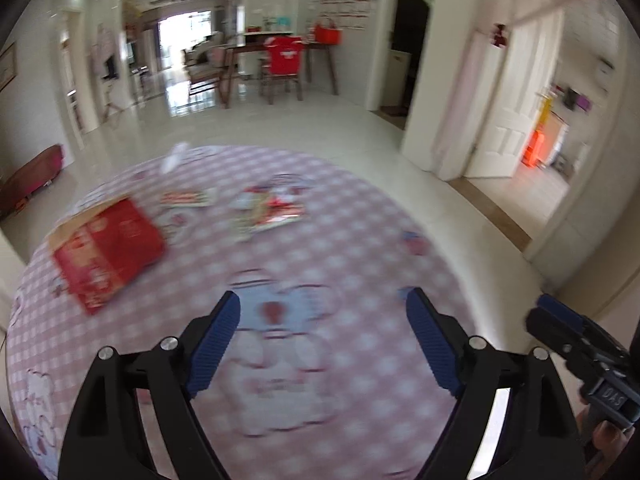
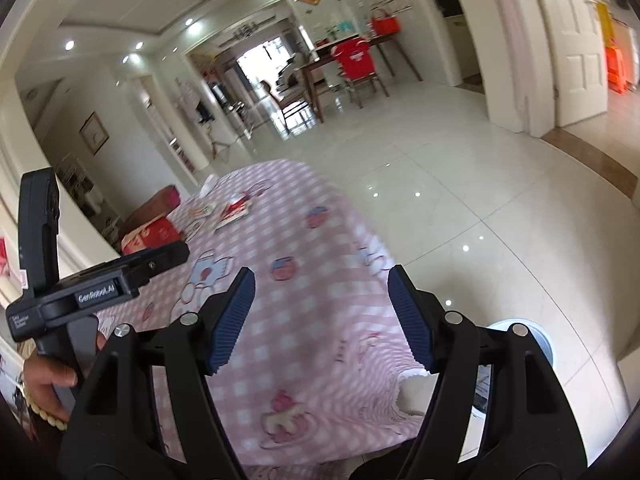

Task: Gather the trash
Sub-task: 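Move both open tools back over the mat toward the red snack bag, then grasp the red snack bag by its rim with the left tool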

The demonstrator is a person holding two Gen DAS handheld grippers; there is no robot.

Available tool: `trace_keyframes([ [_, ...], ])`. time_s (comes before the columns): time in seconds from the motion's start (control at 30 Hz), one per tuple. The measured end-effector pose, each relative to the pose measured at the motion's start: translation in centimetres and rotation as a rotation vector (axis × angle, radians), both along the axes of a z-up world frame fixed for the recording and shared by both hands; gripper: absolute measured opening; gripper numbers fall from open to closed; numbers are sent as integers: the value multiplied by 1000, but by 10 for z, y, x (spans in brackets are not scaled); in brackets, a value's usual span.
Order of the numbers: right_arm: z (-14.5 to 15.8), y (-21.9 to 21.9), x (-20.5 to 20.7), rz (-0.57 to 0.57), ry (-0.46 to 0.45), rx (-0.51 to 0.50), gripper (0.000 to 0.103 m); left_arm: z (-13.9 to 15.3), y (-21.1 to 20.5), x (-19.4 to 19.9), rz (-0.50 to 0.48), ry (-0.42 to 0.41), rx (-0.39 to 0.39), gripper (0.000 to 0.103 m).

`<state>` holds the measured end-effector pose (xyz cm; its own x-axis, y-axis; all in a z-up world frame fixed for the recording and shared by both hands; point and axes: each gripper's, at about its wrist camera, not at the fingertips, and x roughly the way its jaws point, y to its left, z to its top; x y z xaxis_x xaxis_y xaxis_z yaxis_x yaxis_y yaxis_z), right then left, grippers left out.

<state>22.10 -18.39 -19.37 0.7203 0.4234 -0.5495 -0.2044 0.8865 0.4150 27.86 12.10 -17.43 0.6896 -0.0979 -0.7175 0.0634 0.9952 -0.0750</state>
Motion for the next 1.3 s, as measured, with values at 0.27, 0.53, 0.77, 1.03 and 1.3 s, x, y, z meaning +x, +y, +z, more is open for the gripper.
trace_keyframes([
  [0.27, 2, 79, 33, 102, 8, -74, 72, -9, 134, -5, 277, -23, -56, 83],
  [0.53, 1, 147, 88, 164, 36, -153, 74, -32, 183, 19, 298, -7, -108, 83],
  [0.77, -6, 187, 144, 197, 67, -231, 74, -36, 174, 55, 207, -1, 22, 83],
  [1.03, -15, 190, 187, 158, 112, -179, 68, -36, 174, 64, 181, -12, 30, 63],
  [1.3, -1, 209, 169, 168, 3, -302, 45, -35, 170, 65, 175, -31, 38, 54],
])
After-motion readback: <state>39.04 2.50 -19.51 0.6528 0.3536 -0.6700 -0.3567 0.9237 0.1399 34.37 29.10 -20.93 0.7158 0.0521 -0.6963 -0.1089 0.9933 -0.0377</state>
